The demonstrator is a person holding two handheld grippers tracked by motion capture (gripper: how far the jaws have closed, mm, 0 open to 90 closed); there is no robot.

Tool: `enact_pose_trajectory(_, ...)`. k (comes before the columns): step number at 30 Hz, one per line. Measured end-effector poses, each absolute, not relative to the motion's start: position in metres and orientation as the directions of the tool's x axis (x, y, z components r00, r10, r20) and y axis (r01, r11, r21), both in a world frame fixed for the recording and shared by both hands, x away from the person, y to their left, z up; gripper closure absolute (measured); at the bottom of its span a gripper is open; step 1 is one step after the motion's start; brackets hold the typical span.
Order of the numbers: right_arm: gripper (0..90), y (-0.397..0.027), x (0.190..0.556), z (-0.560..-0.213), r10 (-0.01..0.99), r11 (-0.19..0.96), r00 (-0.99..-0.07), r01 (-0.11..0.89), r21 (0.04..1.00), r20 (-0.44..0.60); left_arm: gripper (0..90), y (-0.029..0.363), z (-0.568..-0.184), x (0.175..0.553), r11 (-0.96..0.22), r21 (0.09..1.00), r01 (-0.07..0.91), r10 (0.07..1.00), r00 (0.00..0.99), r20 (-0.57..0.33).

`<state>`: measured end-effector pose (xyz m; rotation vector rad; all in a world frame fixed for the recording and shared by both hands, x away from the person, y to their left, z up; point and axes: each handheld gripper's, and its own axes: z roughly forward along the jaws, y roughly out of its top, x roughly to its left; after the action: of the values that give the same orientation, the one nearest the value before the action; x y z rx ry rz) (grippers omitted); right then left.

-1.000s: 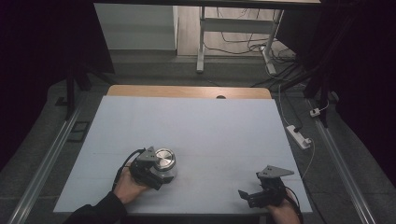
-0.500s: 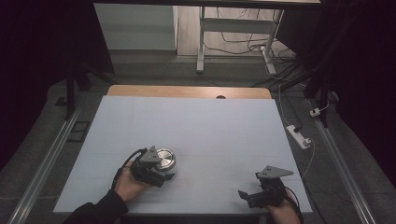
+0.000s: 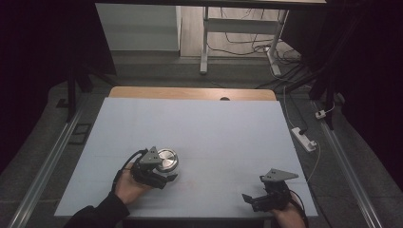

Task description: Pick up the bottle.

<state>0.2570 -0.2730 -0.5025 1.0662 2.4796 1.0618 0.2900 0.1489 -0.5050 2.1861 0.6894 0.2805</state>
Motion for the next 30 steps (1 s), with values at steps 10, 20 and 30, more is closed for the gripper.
enact_pose_trajectory(10,2.2,-0.273,0.257,-0.503,0.709,0.466,-0.702,0.535,0.705,0.064,15.2,0.139,-0.495,0.295,-0.525,0.769,0.365,0.529,0.848,-0.041)
enact_pose_trajectory(20,2.2,-0.273,0.257,-0.503,0.710,0.466,-0.701,0.535,0.705,0.064,15.2,0.123,-0.485,0.303,-0.535,0.776,0.335,0.492,0.870,-0.037)
enact_pose_trajectory(30,2.2,-0.274,0.257,-0.502,0.709,0.465,-0.702,0.533,0.706,0.063,15.2,0.106,-0.472,0.314,-0.537,0.786,0.306,0.473,0.881,-0.020)
